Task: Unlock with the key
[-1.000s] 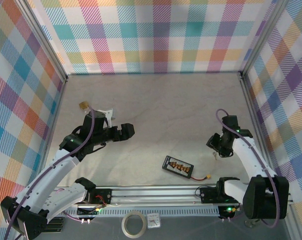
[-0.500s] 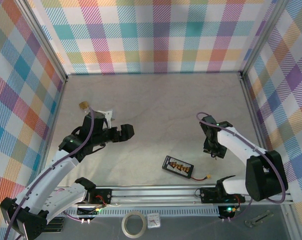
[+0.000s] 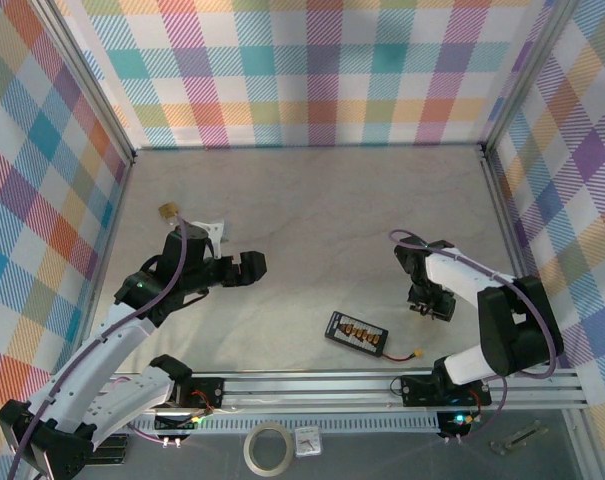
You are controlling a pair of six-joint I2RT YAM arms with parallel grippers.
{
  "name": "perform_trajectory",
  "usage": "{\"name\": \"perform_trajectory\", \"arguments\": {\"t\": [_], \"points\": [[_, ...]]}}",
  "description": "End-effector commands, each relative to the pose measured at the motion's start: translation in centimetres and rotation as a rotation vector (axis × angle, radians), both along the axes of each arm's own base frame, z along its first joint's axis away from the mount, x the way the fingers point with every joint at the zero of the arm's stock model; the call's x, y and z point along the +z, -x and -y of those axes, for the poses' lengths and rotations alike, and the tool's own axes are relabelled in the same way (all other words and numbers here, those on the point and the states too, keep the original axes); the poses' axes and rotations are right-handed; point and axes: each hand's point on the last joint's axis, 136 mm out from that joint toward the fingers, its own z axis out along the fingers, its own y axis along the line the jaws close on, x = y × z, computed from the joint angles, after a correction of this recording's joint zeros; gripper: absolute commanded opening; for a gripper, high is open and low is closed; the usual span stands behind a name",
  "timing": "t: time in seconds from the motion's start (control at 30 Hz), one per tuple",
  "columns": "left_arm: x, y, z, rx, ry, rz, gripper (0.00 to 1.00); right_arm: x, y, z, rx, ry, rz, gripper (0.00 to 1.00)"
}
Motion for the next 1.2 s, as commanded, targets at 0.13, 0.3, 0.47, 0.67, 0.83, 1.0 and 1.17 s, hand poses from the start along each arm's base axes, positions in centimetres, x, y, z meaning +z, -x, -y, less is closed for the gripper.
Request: {"name": "perform_trajectory", "arguments": {"t": [0.13,0.3,0.47,0.67,0.83,1.0,1.17], "points": [[-0.8,0.5,-0.1,-0.020,-0.031,-0.011,1.00,0.0,-0.1,-0.5,0.011,-0.014,-0.026,0.49],[-0.9,0.4,0.0,-0.022,-0.036,-0.016,1.00,-0.1,-0.4,0.1,0.009,0.045,-0.070,0.49],[-1.2,0.2,-0.2,-0.020,-0.054,-0.017,1.00,-0.4,-0.8,0.0,0.009,0.049,-0.085,0.46],[-1.5,0.2,-0.2,-0.025,-0.058,-0.023,1.00,-0.6,-0.7,0.3,-0.014,0.024,-0.089,0.45],[-1.4,0.3,-0.1,-0.030,-0.061,-0.021,1.00,-0.9,-0.7,0.2,-0.016,-0.002,-0.096,0.39],[-1.4,0.3,-0.1,-0.035,-0.060,-0.021,1.00,-1.7,-0.8,0.1,-0.024,-0.045,-0.124,0.28],[-1.2,0.3,-0.1,-0.036,-0.060,-0.017,1.00,-2.2,-0.9,-0.1,-0.022,-0.073,-0.144,0.24]]}}
